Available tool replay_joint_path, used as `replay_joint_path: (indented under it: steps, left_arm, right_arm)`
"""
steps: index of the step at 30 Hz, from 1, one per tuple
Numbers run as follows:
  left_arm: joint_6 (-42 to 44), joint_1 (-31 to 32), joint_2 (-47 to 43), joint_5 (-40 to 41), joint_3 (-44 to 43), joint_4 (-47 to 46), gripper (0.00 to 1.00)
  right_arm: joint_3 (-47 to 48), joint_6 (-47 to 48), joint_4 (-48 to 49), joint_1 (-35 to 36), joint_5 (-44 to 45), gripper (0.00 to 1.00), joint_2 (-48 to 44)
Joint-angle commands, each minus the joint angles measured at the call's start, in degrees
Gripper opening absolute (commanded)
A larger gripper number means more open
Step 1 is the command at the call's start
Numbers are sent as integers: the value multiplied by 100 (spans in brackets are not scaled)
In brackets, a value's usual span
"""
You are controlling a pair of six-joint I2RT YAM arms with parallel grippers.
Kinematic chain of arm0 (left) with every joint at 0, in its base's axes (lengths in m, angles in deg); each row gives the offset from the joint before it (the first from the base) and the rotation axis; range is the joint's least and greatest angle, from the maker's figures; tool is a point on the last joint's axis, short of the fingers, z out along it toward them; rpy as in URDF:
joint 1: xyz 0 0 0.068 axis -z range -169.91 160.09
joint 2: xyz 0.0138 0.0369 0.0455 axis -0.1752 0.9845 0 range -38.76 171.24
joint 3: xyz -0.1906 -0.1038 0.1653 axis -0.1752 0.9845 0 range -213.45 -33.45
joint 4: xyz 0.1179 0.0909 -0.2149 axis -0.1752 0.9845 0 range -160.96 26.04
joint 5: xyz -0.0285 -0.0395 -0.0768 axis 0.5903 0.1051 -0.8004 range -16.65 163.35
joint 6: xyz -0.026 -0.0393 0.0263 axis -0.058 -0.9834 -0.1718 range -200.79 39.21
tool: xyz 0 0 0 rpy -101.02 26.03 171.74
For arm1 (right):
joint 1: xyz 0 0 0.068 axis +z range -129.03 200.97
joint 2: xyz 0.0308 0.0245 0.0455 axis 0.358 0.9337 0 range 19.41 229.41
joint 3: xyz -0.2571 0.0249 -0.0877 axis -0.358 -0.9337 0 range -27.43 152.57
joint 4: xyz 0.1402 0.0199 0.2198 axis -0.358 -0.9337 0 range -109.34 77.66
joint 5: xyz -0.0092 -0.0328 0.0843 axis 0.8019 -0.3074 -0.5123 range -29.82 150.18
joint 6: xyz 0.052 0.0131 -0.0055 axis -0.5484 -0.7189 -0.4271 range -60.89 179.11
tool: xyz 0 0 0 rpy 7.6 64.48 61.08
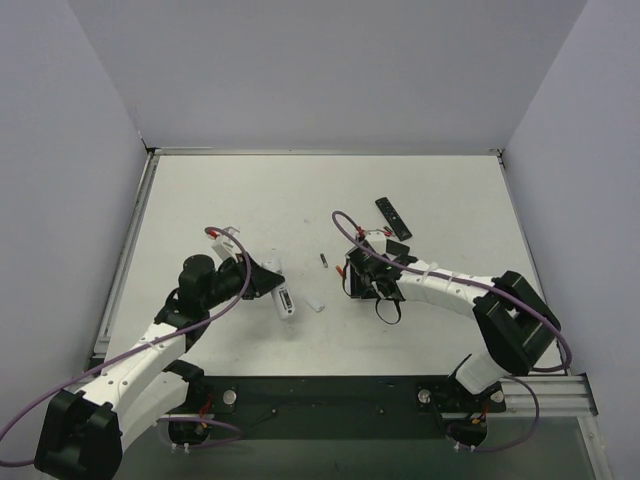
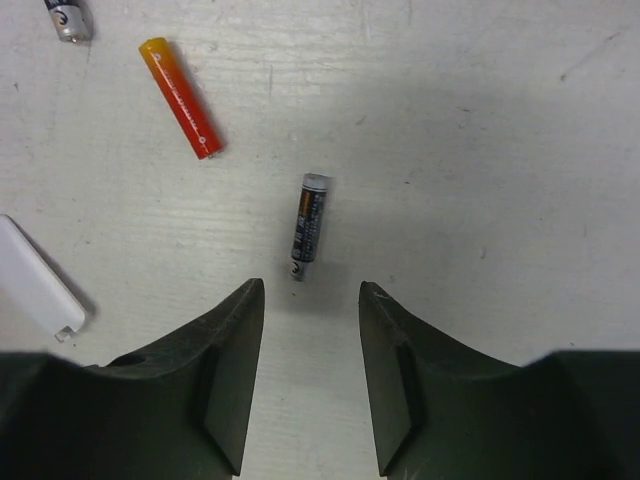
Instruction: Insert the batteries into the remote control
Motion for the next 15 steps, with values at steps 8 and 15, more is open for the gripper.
replay_joint_path:
  steps: [8, 15]
  left_arm:
    - [-206, -45, -3, 25, 82, -436, 0]
    - [-268, -45, 67, -28, 100, -567, 0]
  right_arm:
    - [293, -303, 11, 197, 630, 29, 581]
    - [232, -250, 63, 232, 621, 18, 625]
